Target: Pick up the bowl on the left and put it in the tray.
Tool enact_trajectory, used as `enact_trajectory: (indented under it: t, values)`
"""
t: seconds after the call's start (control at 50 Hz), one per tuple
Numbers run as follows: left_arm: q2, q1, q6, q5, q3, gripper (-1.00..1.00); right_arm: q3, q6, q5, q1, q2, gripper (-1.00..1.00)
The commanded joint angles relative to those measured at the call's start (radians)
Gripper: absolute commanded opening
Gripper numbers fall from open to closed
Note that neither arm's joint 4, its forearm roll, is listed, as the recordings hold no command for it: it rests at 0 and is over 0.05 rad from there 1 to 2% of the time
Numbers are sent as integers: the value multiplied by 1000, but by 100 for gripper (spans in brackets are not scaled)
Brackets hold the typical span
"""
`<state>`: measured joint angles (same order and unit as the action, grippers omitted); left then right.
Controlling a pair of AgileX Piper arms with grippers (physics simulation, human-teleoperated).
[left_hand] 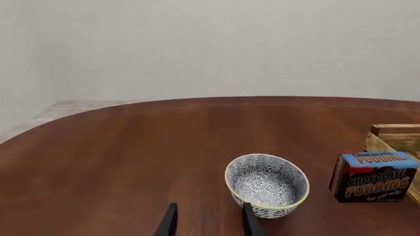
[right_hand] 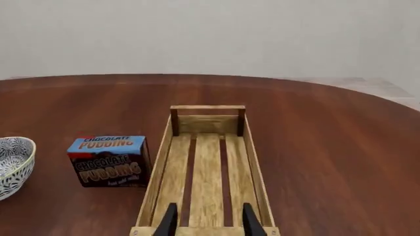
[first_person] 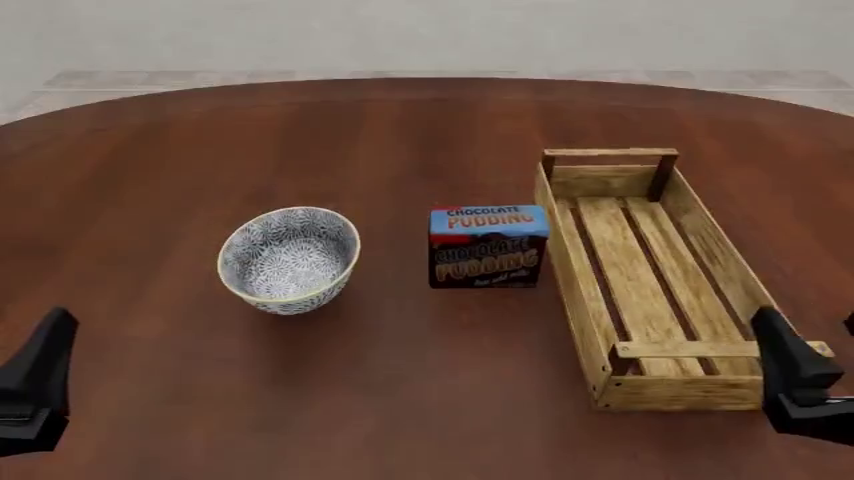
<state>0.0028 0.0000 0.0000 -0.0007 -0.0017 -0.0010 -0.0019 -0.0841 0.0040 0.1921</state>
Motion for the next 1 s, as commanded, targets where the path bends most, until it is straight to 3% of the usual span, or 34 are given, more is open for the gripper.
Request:
enact_trajectory:
  t: [0.02,0.36,0.54,0.74,1.0]
  values:
    - [4,0,0,-1,-3,100,-1,-14,59,1,-166,100]
    - [4,0,0,-1,-3,100,-28,5,38,2,-117,100]
    - [4,0,0,-1,-3,100,-143,-63,72,11,-65,100]
    - [4,0,0,-1,-3,100,-217,-78,4,21,80,100]
    - [4,0,0,-1,-3,100,-424,-93,46,104,256,100]
